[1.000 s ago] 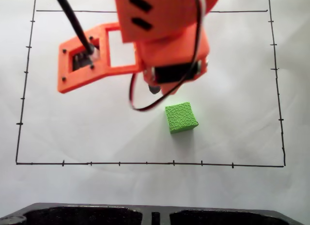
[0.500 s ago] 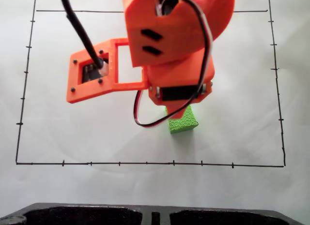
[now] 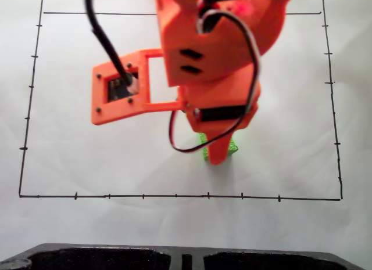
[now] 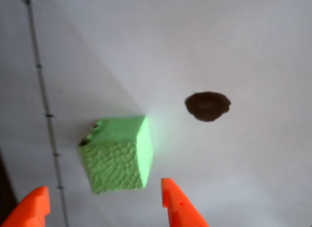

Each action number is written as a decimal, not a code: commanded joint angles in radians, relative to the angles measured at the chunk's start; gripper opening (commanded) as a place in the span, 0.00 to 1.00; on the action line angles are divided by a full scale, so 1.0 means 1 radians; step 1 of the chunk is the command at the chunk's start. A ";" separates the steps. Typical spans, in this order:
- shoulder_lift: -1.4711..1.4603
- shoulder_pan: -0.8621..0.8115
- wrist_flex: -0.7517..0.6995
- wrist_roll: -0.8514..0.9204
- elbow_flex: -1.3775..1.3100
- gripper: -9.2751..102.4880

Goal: Grasp the colored block, Place it on the black dot, and then return the arm to the default position.

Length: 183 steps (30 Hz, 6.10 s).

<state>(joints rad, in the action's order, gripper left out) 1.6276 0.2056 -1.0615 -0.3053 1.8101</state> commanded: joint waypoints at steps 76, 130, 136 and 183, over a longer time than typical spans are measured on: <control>0.117 -0.106 0.026 0.183 0.256 0.18; 1.335 -0.399 -0.219 0.557 0.796 0.13; 1.531 -0.407 -0.204 0.540 0.931 0.08; 1.641 -0.376 0.040 0.327 1.190 0.08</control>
<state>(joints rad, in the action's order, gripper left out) 3.2566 -0.1779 -1.0339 0.0123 3.0051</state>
